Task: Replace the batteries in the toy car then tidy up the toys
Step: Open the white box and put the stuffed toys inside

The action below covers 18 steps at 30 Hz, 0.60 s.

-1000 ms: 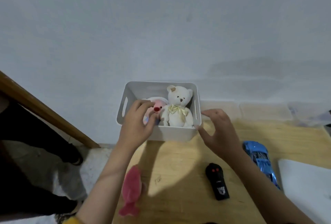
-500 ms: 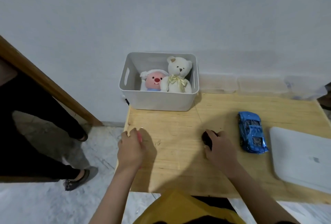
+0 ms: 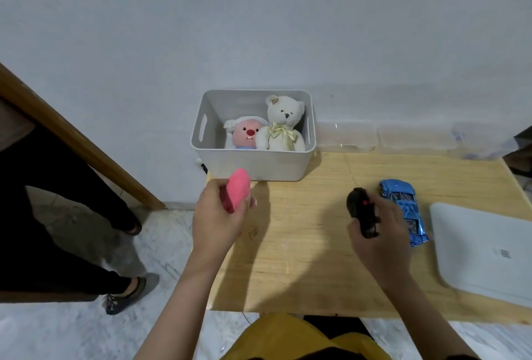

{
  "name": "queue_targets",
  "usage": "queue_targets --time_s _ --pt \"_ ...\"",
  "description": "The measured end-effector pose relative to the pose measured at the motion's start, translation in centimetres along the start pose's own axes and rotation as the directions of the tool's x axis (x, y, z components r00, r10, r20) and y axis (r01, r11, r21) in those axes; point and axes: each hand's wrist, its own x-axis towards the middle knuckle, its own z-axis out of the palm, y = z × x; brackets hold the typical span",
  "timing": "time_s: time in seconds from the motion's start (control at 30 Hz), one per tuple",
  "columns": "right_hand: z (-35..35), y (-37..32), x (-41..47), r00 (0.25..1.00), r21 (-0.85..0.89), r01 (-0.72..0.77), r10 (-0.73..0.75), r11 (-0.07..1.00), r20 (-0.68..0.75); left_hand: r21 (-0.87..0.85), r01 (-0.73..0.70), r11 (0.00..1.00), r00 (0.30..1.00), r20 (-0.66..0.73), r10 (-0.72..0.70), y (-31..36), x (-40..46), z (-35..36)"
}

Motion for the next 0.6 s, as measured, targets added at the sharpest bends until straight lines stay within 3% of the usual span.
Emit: queue_targets --time_s 0.13,0.27,0.33,0.47,0.6 --pt "-1.4 -2.5 4.5 0.977 0.031 0.214 -0.214 0.976 0.005 -0.021 -0.262 0.965 0.946 -0.202 0.252 4.0 4.0 -0.6" --pt "-0.9 -6.2 9.4 0.937 0.021 0.343 -0.344 0.939 0.062 0.039 -0.295 0.955 0.939 -0.173 0.297 6.5 9.9 -0.7" --pt "0.0 -8.1 11.6 0.931 0.024 0.329 -0.328 0.944 0.161 0.092 -0.223 0.971 0.967 -0.106 0.232 6.3 13.1 -0.2" --pt "3.0 -10.4 15.7 0.847 -0.158 0.408 -0.307 0.899 0.434 0.168 0.058 0.984 0.995 0.073 -0.071 4.6 17.4 1.0" --pt "5.8 -11.4 17.6 0.786 -0.131 0.426 -0.294 0.895 0.543 0.3 0.123 0.946 0.974 0.146 -0.173 3.6 19.0 1.8"
